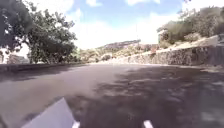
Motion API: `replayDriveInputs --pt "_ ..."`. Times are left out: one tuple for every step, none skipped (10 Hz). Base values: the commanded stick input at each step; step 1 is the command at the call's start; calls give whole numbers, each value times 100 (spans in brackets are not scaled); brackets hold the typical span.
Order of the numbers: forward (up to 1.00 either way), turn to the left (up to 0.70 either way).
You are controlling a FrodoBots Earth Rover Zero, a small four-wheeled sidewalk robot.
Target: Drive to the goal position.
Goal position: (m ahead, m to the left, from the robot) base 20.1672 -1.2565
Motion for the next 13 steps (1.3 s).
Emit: replayDriveInputs --pt "45 0" --pt "45 0" --pt "45 0" --pt "45 0" --pt "45 0" --pt "45 0" --pt "45 0" --pt "45 0" --pt "45 0" --pt "45 0" --pt "45 0" --pt "45 0" --pt "45 0"
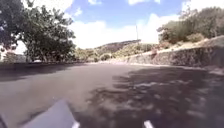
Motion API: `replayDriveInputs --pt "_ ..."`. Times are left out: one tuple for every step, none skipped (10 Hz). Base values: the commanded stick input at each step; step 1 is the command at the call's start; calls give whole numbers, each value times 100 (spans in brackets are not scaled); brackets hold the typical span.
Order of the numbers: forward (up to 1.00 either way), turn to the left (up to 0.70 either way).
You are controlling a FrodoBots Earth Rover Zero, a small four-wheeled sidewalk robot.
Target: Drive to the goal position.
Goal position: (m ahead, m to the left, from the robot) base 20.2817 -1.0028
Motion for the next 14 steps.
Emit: replayDriveInputs --pt "45 0" --pt "45 0" --pt "45 0" --pt "45 0" --pt "45 0" --pt "45 0" --pt "45 0" --pt "45 0" --pt "45 0" --pt "45 0" --pt "45 0" --pt "45 0" --pt "45 0" --pt "45 0"
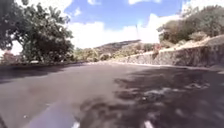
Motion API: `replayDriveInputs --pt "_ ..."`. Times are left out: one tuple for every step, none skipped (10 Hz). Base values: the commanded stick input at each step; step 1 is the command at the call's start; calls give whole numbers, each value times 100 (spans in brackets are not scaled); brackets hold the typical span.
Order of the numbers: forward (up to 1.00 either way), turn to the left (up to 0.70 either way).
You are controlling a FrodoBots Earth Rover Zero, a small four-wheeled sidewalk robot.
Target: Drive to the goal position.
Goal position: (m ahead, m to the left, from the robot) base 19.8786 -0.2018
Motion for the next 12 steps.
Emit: replayDriveInputs --pt "45 0" --pt "45 0" --pt "45 0" --pt "45 0" --pt "45 0" --pt "45 0" --pt "45 0" --pt "45 0" --pt "45 0" --pt "45 0" --pt "45 0" --pt "45 0"
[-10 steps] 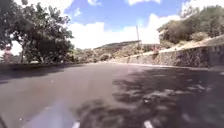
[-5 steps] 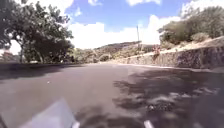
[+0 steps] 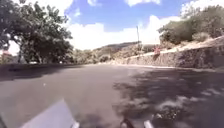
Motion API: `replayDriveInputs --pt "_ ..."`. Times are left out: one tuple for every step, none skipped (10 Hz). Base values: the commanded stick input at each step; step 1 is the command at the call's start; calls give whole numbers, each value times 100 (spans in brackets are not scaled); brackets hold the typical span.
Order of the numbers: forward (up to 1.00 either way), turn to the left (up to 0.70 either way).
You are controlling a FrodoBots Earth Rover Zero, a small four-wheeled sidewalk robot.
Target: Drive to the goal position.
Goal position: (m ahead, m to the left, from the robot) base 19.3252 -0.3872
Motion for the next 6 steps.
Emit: replayDriveInputs --pt "45 0" --pt "45 0" --pt "45 0" --pt "45 0" --pt "45 0" --pt "45 0"
